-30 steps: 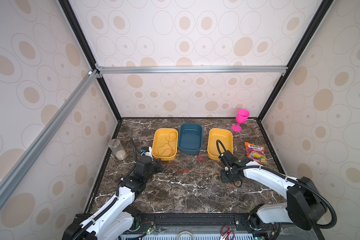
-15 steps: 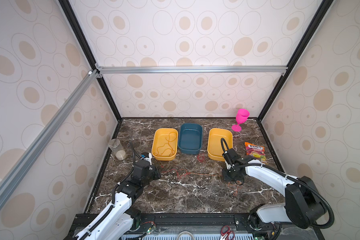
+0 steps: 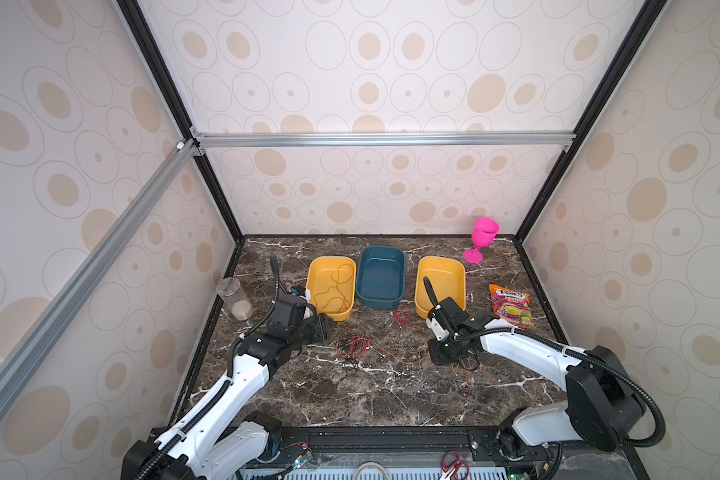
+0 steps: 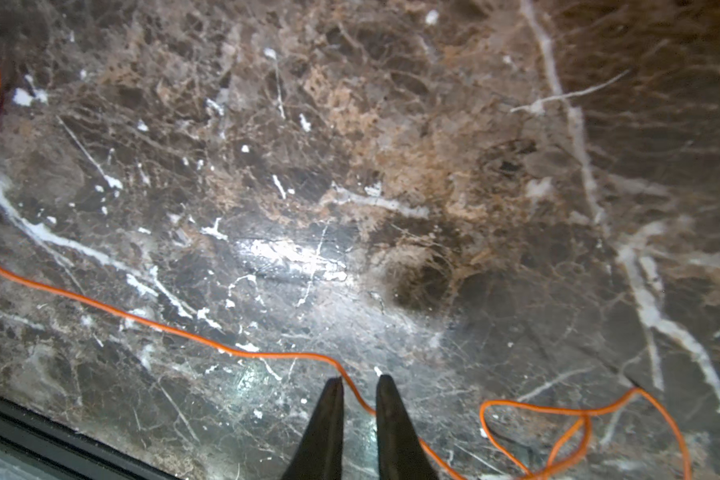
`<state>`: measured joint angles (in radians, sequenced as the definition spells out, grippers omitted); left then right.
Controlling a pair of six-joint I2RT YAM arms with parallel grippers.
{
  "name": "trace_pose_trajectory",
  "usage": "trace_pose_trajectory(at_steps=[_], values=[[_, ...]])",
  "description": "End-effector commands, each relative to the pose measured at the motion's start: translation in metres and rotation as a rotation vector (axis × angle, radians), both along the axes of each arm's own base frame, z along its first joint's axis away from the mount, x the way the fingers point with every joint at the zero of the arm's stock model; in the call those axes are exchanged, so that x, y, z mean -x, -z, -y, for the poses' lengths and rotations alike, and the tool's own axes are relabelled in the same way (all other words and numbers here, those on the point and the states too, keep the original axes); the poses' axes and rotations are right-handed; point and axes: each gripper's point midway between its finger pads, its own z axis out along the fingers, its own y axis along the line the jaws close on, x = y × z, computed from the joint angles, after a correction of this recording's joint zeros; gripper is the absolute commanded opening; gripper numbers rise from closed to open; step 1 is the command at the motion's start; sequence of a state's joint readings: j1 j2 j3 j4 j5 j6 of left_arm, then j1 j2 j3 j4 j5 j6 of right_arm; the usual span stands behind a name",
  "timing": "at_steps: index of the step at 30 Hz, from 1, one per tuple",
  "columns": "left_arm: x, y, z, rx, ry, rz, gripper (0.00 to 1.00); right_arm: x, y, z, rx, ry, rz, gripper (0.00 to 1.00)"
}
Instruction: Untangle the cables
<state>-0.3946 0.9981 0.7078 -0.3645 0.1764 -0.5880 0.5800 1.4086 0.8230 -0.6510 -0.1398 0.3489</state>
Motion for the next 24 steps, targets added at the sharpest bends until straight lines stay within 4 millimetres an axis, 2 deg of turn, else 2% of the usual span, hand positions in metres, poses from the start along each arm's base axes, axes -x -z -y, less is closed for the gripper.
trace_pose_trajectory(at_steps=[1,4,7,9,13,16,19,24], values=[[0.001,0.000,0.034,0.000,0.178,0.020,0.62,-0.001,-0.006,-0.013,-0.041,-0.047,-0.002,0.20],[0.003,0.016,0.062,-0.048,0.297,0.008,0.63,0.000,-0.009,-0.014,-0.045,-0.056,0.003,0.25],[0.001,0.034,0.078,-0.104,0.371,-0.012,0.63,-0.004,-0.016,-0.016,-0.052,-0.068,0.028,0.30],[0.000,0.043,0.082,-0.116,0.390,-0.023,0.62,-0.007,-0.026,-0.024,-0.096,-0.095,0.053,0.33],[-0.001,0.055,0.091,-0.096,0.427,-0.029,0.61,-0.015,-0.052,-0.065,-0.274,-0.146,0.102,0.44],[-0.001,0.073,0.088,-0.118,0.414,-0.074,0.57,-0.020,-0.064,-0.100,-0.417,-0.149,0.095,0.49],[0.000,0.087,0.083,-0.147,0.401,-0.113,0.51,-0.017,-0.064,-0.131,-0.483,-0.190,0.057,0.50],[0.007,0.101,0.077,-0.157,0.404,-0.136,0.49,-0.011,-0.055,-0.167,-0.548,-0.219,0.013,0.56]])
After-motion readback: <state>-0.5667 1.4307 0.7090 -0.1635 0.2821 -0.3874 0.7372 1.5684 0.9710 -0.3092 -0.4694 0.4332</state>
